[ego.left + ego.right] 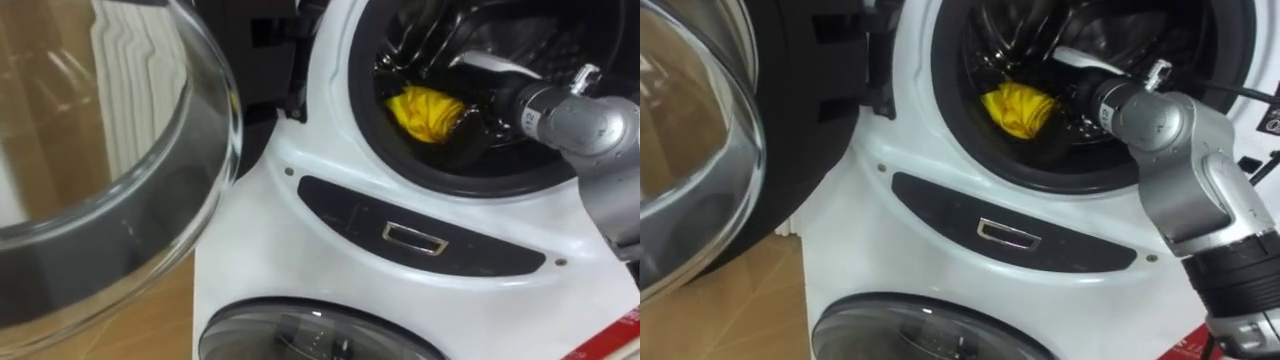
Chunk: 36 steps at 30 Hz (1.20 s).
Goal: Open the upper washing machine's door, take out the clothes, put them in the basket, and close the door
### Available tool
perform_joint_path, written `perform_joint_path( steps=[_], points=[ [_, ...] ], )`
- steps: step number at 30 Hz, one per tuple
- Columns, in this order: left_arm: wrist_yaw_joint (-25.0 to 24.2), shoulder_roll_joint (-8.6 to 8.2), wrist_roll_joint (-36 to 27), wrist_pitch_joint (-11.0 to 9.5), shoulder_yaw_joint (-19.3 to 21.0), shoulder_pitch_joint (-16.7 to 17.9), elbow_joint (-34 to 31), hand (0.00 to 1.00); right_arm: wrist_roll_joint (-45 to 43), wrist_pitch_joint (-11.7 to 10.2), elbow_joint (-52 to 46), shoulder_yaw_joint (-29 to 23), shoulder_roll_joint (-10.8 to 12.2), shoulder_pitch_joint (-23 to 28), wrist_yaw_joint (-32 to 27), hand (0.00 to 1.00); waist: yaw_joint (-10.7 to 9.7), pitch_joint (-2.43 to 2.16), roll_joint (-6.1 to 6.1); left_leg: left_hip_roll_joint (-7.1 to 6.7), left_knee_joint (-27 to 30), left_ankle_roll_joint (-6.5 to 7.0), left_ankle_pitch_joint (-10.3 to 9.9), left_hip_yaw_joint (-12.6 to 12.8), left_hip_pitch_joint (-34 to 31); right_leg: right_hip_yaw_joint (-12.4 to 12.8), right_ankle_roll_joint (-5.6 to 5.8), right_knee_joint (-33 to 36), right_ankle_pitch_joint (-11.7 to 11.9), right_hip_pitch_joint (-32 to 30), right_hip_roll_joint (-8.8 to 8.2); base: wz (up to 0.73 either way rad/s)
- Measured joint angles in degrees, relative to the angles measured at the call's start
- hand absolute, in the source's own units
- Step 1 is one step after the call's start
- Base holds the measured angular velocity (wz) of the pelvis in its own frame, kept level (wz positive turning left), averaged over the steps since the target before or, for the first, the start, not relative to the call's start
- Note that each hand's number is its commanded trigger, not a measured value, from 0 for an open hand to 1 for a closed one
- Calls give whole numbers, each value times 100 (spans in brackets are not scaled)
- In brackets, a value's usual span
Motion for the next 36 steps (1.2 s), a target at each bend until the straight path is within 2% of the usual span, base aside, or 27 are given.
perform_joint_path(
  steps=[5,9,15,20,23,24,26,27,28,31,36],
  points=[
    [30,41,27,-23,-7,1,1,0,-24,2,-149,2,-8,0,-89,100,27,17,-33,20,-51,-7,7,128,-17,70,-25,3,8,-79,9,-13],
    [54,100,27,-49,-12,-11,3,0,-5,-1,-197,1,-35,-1,-104,100,8,6,-82,27,-70,-4,5,159,5,119,-28,0,10,-80,21,-4],
    [56,107,16,-193,-10,-23,15,0,16,-9,-281,23,-39,1,-251,100,17,9,-81,46,-96,-4,3,194,21,132,-28,-1,10,-83,32,-1],
    [56,103,-23,-214,-2,9,61,0,111,-8,-450,-17,-40,2,-406,100,-18,16,-69,87,-104,-27,-14,210,65,165,-29,-16,11,-85,76,0],
    [59,63,-26,-318,17,115,55,0,30,-7,-1017,-40,-44,29,-472,100,-174,-1,-17,87,-107,-28,-20,220,8,255,-29,-36,11,-137,87,-3],
    [72,27,-25,-357,119,142,58,0,135,-14,-1370,-192,-43,104,-529,100,-190,14,32,87,-105,-28,-19,273,-12,314,-29,-39,11,-177,87,-14],
    [78,-6,-19,-438,163,217,52,0,353,-70,-1940,-489,-43,375,-668,100,-215,-13,96,77,-105,-27,-19,282,-7,328,-29,-73,11,-165,75,-13],
    [82,-37,-20,-514,168,274,55,0,443,-124,-2397,-626,-45,571,-781,100,-241,-25,154,72,-103,-27,-19,292,11,355,-28,-73,12,-152,69,-14],
    [92,-66,-26,-584,179,338,66,0,517,-239,-2734,-663,-45,691,-914,100,-268,-19,222,73,-104,-27,-19,320,46,420,-28,-74,12,-142,72,-19],
    [236,-138,-40,-737,266,468,173,0,1003,-478,-3330,-716,-40,965,-1205,100,-363,-23,333,83,-109,-27,-19,403,161,495,-27,-94,11,-56,62,-22],
    [308,-197,-21,-871,302,484,294,0,1933,-662,-4144,-1042,28,1706,-1642,100,-508,0,376,127,-114,-28,-19,445,241,462,-26,-100,10,37,76,0]
  ],
)
